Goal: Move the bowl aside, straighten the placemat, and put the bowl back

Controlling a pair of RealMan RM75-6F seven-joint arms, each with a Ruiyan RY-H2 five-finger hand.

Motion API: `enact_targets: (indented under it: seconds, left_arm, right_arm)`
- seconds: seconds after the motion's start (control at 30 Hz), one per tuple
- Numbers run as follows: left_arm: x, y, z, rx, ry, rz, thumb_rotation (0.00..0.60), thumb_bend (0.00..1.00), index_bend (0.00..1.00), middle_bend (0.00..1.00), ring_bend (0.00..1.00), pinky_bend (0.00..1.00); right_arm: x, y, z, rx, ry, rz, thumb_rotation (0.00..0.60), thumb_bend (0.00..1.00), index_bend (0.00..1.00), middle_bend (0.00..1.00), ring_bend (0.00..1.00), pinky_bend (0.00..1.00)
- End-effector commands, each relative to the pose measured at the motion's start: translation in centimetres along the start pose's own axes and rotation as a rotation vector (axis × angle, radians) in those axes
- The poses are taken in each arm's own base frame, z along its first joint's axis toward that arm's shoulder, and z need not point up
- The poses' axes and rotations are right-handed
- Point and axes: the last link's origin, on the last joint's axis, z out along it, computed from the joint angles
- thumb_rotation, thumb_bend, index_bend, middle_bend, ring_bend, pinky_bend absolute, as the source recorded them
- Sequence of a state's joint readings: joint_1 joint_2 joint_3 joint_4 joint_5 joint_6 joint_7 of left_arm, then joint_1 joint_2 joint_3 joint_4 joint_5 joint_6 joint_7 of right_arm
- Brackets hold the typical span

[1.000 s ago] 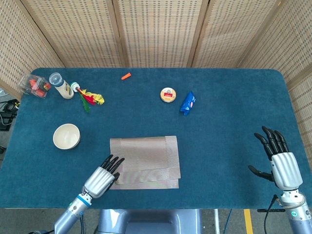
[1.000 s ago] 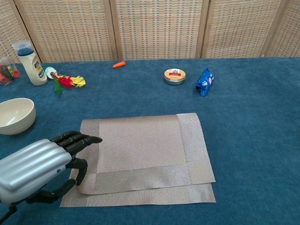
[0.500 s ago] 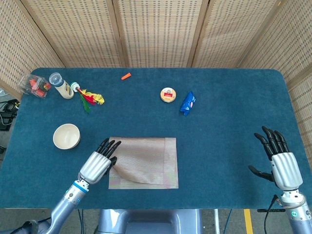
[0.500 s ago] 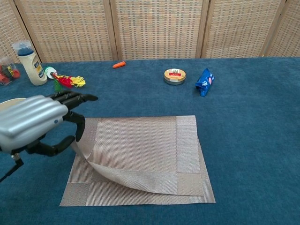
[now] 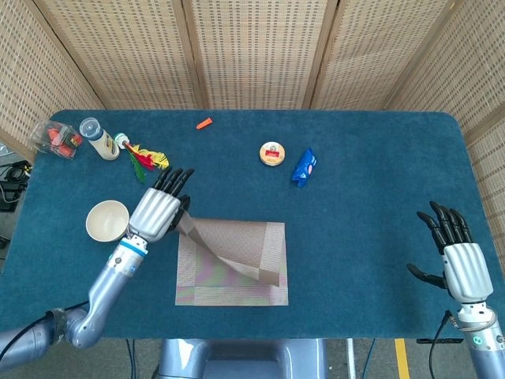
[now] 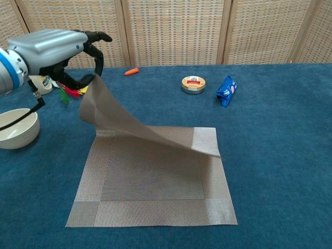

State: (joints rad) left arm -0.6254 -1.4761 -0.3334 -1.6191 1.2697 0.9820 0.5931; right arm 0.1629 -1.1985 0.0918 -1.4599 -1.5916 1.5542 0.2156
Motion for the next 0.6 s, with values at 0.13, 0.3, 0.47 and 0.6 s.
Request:
enact_targets:
  seconds: [0.13, 0.3, 0.47, 0.6]
  left_arm:
    - [2.7, -2.7, 5.7, 0.075, -0.012, 0.064, 0.600, 0.58, 0.62, 0.00, 0.00, 0.00]
    - [2.9, -4.6, 8.7, 0.141, -0.043, 0.085, 0.600, 0.58, 0.62, 0.00, 0.00, 0.00]
    - [2.1, -6.4, 10.7, 0.208, -0.084, 0.084, 0.600, 0.57, 0.59, 0.00, 0.00, 0.00]
    - [1.0, -7.5, 11.5, 0.246, -0.117, 0.086, 0.600, 0.42, 0.27, 0.00, 0.00, 0.00]
  right_arm:
    - [-0.5, 0.4, 0.2, -0.019, -0.016, -0.020, 0.600, 0.13, 0.16, 0.00, 0.00, 0.00]
    - [-1.3, 0.7, 0.6, -0.038, -0.041, -0.043, 0.600, 0.13, 0.16, 0.00, 0.00, 0.00]
    - [-1.9, 1.1, 1.0, -0.056, -0.056, -0.057, 0.600, 0.13, 0.16, 0.00, 0.00, 0.00]
    - [-2.1, 1.2, 1.0, -0.060, -0.054, -0.067, 0.600, 0.13, 0.16, 0.00, 0.00, 0.00]
